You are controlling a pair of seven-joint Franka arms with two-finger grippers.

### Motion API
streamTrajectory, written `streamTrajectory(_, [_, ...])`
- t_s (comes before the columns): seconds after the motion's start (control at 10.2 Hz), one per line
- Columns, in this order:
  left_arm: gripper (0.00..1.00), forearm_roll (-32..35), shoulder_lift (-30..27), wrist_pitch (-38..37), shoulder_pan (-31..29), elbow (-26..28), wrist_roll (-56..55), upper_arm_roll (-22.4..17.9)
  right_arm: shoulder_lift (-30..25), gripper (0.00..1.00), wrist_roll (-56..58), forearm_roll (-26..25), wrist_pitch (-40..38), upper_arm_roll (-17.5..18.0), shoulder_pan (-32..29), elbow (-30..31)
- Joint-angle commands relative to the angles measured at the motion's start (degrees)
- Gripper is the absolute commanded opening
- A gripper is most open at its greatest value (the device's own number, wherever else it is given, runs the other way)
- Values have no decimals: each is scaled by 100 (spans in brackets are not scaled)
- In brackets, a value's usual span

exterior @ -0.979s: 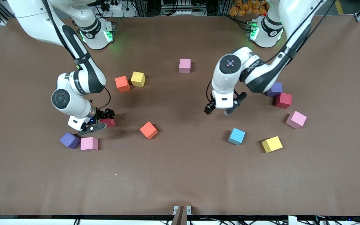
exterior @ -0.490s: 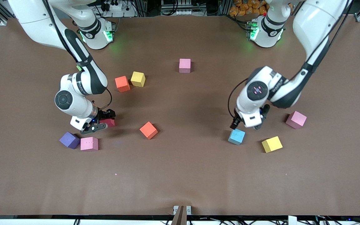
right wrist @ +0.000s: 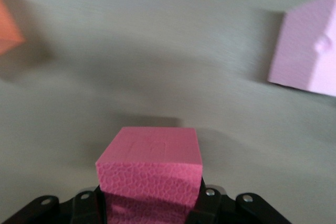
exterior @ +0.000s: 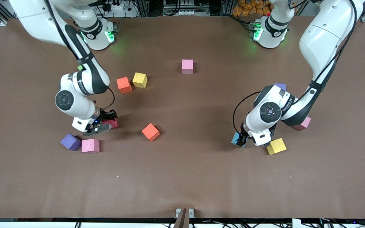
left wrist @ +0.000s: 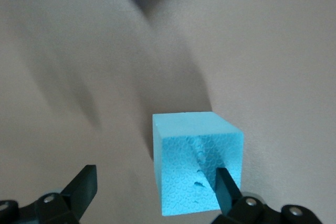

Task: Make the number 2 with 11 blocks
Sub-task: 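Grasp the cyan cube with the left gripper while the right gripper carries red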

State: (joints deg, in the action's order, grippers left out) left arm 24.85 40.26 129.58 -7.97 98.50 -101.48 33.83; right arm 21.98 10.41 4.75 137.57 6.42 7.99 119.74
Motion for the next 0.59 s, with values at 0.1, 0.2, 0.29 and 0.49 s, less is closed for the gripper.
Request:
streamTrajectory(0.1, [100, 143, 44, -91, 146, -130, -135, -95, -562, 28, 512, -281, -318, 666, 70, 67])
streamTrajectory(0.2, [100, 125, 35, -100, 138, -208, -153, -96, -677, 28, 706, -281, -502, 790, 306, 67])
streamTrajectory(0.29, [100, 134, 52, -91, 146, -226, -222, -96, -834, 28, 804, -281, -538, 939, 543, 67])
streamTrajectory(0.49, [100, 151, 61, -91, 155, -226, -285, -157, -1090, 29, 805, -412, -678, 1265, 1035, 76])
